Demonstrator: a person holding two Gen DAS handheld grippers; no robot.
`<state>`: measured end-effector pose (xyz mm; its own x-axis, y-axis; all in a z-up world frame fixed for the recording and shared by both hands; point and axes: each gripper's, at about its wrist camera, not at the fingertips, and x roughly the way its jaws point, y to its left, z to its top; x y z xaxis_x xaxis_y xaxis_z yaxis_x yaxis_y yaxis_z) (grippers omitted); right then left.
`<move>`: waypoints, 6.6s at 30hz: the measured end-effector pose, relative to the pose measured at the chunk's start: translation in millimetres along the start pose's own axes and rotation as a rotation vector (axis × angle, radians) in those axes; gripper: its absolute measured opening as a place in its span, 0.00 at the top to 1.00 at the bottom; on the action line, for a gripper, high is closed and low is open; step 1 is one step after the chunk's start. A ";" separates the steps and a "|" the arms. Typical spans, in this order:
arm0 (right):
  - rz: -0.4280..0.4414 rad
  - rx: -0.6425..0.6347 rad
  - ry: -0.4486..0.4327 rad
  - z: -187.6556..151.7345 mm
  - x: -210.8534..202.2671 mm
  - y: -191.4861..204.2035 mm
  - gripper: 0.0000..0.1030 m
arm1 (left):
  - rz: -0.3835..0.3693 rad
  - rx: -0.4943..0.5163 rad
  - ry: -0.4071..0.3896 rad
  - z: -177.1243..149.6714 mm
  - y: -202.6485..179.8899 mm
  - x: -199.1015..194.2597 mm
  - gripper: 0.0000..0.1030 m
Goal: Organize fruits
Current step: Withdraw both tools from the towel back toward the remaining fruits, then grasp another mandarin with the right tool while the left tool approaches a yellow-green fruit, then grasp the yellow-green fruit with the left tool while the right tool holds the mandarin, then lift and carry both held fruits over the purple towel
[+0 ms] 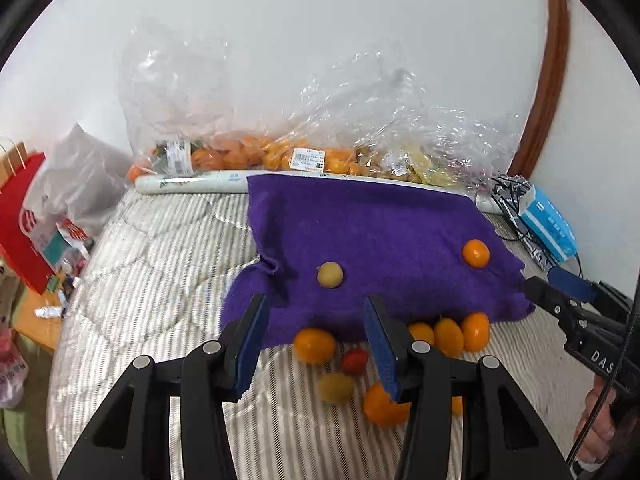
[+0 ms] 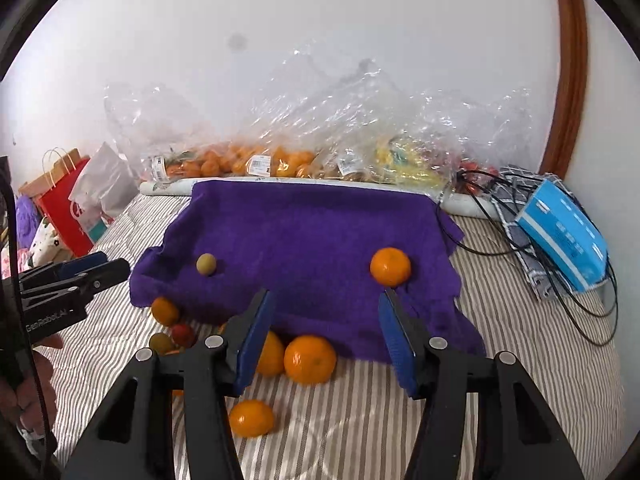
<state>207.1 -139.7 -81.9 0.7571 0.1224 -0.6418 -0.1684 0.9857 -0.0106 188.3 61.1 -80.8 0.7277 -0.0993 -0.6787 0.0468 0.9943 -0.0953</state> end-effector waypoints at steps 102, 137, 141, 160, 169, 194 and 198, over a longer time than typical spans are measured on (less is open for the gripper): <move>0.105 -0.015 0.148 -87.0 39.0 -4.1 0.67 | -0.079 -0.012 0.120 -56.9 -2.6 59.5 0.73; 0.213 0.086 0.058 -85.5 23.6 -23.6 0.67 | -0.135 -0.108 -0.004 -57.3 11.8 33.1 0.73; 0.202 0.120 0.054 -80.7 19.7 -30.1 0.67 | -0.152 -0.107 -0.013 -53.5 13.0 29.6 0.73; 0.180 0.000 -0.206 28.5 -10.0 -35.2 0.67 | -0.095 -0.064 -0.076 23.8 1.6 31.0 0.73; 0.159 0.047 -0.124 17.1 44.8 -57.6 0.67 | -0.075 -0.084 -0.122 39.9 1.6 69.0 0.73; 0.071 0.018 0.017 5.1 84.2 -69.6 0.67 | 0.020 -0.163 -0.032 25.2 29.5 99.3 0.73; 0.068 0.022 0.026 4.0 86.1 -69.8 0.67 | 0.022 -0.151 -0.020 24.4 26.4 101.4 0.73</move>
<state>286.6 -197.5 -133.4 0.7274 0.1867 -0.6604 -0.2050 0.9775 0.0505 280.1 78.2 -134.3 0.7408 -0.0750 -0.6675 -0.0717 0.9793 -0.1895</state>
